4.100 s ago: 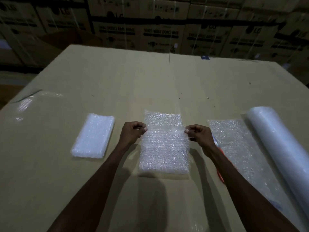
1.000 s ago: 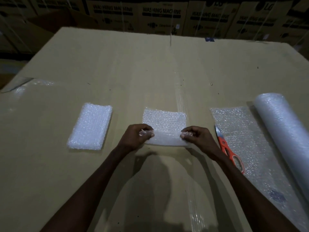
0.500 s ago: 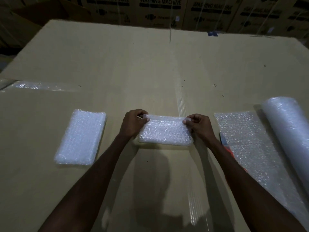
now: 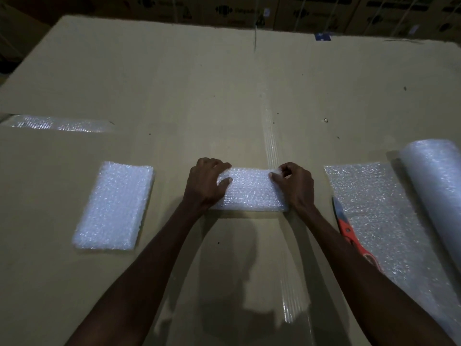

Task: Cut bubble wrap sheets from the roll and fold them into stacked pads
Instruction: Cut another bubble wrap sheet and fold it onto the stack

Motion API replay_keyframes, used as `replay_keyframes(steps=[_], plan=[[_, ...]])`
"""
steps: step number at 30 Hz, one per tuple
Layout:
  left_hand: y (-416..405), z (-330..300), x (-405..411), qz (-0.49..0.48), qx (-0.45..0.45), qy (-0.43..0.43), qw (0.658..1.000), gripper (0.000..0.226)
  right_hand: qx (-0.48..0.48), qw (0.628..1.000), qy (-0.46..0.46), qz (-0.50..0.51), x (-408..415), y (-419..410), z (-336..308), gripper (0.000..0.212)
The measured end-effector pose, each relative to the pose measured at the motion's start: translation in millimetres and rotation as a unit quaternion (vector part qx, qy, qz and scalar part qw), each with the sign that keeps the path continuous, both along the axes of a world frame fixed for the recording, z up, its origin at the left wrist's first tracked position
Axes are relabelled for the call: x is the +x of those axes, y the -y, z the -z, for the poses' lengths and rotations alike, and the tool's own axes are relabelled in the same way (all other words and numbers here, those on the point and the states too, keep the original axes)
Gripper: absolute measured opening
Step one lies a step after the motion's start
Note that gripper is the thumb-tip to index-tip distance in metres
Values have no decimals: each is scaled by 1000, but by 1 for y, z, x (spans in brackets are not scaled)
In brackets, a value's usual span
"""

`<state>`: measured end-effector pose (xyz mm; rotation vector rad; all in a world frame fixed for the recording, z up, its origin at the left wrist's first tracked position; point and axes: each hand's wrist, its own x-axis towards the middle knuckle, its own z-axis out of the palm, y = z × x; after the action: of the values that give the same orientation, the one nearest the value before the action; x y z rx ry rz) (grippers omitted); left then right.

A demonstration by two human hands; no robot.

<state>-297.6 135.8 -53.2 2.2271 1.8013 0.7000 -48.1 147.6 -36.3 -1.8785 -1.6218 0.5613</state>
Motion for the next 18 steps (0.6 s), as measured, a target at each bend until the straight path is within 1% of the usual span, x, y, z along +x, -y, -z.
replay_keyframes(steps=[2, 4, 7, 10, 13, 15, 18], plan=[[-2, -1, 1, 21, 12, -41, 999, 45, 41, 996, 77, -10, -4, 6, -2, 37], [-3, 0, 2, 29, 22, -67, 997, 41, 96, 985, 140, -28, -12, 15, -5, 40], [-3, 0, 3, 35, 43, -80, 995, 45, 152, 971, 176, -63, -30, 38, -4, 35], [2, 1, 5, 41, 66, -92, 993, 48, 101, 982, 146, -68, -51, 61, 3, 41], [16, 9, 6, 34, 104, -95, 989, 48, 30, 986, 149, -67, -61, 73, 13, 57], [31, 17, 11, 23, 131, -88, 987, 44, -9, 981, 170, -88, -59, 73, 14, 72], [57, 25, 24, 24, 170, -70, 983, 38, -53, 966, 198, -158, -45, 76, 16, 80]])
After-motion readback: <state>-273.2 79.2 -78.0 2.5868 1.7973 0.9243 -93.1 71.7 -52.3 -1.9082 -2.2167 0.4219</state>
